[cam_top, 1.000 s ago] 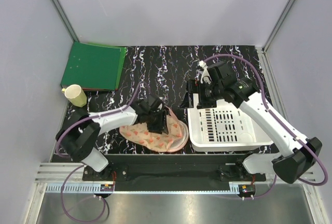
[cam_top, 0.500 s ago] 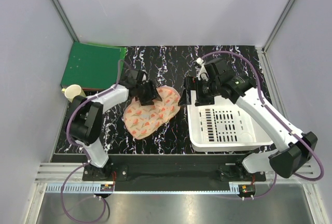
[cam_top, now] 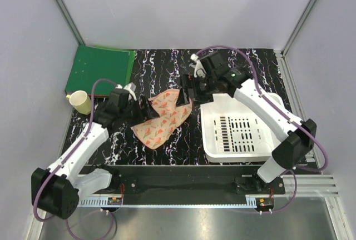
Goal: Place the bra in the laundry bag and zip it closed
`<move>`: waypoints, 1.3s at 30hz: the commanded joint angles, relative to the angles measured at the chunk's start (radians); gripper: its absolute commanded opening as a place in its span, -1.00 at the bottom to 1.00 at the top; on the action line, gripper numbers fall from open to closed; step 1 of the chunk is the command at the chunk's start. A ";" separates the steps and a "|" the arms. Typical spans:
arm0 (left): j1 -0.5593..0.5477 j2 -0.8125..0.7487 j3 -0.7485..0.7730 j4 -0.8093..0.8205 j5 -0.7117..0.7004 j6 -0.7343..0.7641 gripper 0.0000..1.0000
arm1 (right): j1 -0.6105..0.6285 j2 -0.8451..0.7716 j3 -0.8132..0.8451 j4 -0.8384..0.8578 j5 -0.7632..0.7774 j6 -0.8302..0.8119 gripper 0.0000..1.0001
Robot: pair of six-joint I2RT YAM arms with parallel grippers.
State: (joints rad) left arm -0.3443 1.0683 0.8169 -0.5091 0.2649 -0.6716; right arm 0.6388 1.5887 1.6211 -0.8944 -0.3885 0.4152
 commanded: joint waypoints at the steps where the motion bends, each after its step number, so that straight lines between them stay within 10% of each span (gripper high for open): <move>1: 0.016 -0.004 -0.082 -0.028 -0.003 0.070 0.72 | 0.084 0.066 0.060 0.057 -0.053 0.025 1.00; 20: 0.280 0.373 -0.090 0.085 0.075 0.233 0.68 | 0.240 0.185 -0.007 0.153 -0.014 0.175 0.99; 31: 0.442 0.395 -0.222 0.267 0.157 0.146 -0.91 | 0.303 0.301 -0.078 0.301 0.194 0.349 1.00; 39: 0.490 0.400 -0.233 0.291 0.166 0.055 -1.00 | 0.314 0.361 -0.138 0.452 0.244 0.405 0.99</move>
State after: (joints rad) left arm 0.1078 1.4490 0.5953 -0.2527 0.4843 -0.5777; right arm 0.9432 1.9278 1.5070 -0.5724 -0.2081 0.7727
